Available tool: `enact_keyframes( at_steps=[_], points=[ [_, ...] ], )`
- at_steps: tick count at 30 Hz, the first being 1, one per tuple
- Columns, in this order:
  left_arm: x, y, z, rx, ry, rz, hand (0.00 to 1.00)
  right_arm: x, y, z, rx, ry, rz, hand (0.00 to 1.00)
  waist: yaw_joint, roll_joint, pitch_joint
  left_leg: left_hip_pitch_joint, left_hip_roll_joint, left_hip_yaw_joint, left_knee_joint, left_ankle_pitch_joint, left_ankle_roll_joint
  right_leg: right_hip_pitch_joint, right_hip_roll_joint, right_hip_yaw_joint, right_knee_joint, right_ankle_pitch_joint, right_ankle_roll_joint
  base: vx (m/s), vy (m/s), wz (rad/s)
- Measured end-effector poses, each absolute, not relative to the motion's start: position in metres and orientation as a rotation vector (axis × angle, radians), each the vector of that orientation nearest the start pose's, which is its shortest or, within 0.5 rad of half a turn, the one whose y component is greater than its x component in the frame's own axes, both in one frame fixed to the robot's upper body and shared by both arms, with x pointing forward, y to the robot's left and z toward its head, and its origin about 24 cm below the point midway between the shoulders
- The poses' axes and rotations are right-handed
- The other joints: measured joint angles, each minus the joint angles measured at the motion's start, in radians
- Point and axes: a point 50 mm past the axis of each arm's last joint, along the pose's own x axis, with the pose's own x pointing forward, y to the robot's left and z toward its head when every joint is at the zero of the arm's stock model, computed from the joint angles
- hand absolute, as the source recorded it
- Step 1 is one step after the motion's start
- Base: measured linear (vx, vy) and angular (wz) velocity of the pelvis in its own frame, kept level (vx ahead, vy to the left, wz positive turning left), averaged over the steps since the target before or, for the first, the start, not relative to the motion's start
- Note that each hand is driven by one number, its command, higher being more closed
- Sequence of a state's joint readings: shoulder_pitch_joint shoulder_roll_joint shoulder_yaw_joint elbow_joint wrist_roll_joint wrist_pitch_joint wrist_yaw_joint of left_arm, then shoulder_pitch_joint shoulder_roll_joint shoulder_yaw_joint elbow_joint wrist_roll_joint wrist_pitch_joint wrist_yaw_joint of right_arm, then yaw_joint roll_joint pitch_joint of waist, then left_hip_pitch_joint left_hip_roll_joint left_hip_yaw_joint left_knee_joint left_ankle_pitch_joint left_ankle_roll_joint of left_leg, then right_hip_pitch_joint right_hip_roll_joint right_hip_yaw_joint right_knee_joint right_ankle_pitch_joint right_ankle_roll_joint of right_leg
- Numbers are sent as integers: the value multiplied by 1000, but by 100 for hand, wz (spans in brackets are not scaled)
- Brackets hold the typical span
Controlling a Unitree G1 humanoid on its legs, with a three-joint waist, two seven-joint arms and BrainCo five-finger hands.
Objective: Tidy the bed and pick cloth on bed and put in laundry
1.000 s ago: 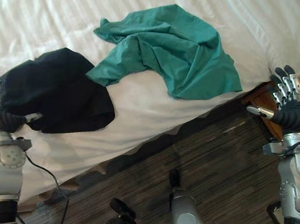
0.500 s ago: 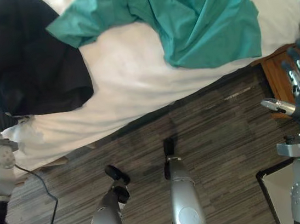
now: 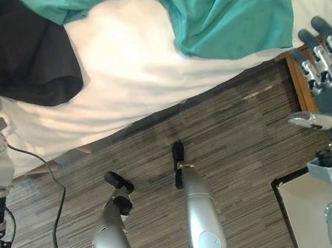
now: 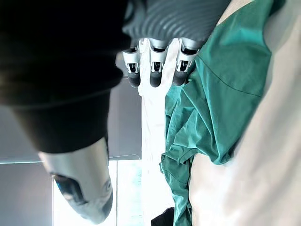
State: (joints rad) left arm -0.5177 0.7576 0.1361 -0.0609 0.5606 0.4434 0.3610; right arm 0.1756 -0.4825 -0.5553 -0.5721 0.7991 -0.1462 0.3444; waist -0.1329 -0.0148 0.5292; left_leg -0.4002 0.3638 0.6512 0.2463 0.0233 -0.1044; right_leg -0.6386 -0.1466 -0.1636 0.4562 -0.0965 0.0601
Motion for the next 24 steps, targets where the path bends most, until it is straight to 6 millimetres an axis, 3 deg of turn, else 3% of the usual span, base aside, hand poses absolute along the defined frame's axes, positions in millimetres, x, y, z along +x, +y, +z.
enact_keyframes(
  at_steps=[3,9,13,14,17,20,24],
  points=[
    [279,309,266,1059,-451,921,100,167,-271,214,-23,-757,171,0,1,0,0,18,-6,10,-5,0,0,0,-4,4,13,-2,-4,13,-14,-6],
    [279,309,214,957,-419,729,100,164,-271,207,-70,-711,178,0,6,0,-2,92,-21,48,-29,4,-1,23,-13,10,45,-21,-24,1,-47,-13],
    [281,285,169,786,-370,502,100,163,-271,207,-111,-719,162,0,8,1,-7,142,-14,53,-32,4,-1,64,-4,6,52,-35,-27,-37,-75,-6],
    [285,273,148,682,-324,440,100,165,-269,205,-118,-706,153,0,10,1,-36,143,-9,54,-32,4,-1,66,0,4,49,-39,-26,-41,-80,-6],
    [291,256,115,566,-269,352,100,180,-260,200,-125,-685,131,0,13,-13,-117,141,17,45,-19,1,3,87,19,-15,31,-42,-27,-8,-96,2],
    [293,259,111,464,-227,256,100,195,-260,204,-153,-685,66,0,16,-26,-149,144,38,19,3,-1,-1,120,27,-39,30,-41,-28,-11,-80,14],
    [283,252,109,256,-185,43,100,216,-263,205,-171,-615,-24,0,48,-35,-159,131,53,-38,39,-12,-10,162,27,-79,24,-41,-28,-57,-41,24]
  ],
)
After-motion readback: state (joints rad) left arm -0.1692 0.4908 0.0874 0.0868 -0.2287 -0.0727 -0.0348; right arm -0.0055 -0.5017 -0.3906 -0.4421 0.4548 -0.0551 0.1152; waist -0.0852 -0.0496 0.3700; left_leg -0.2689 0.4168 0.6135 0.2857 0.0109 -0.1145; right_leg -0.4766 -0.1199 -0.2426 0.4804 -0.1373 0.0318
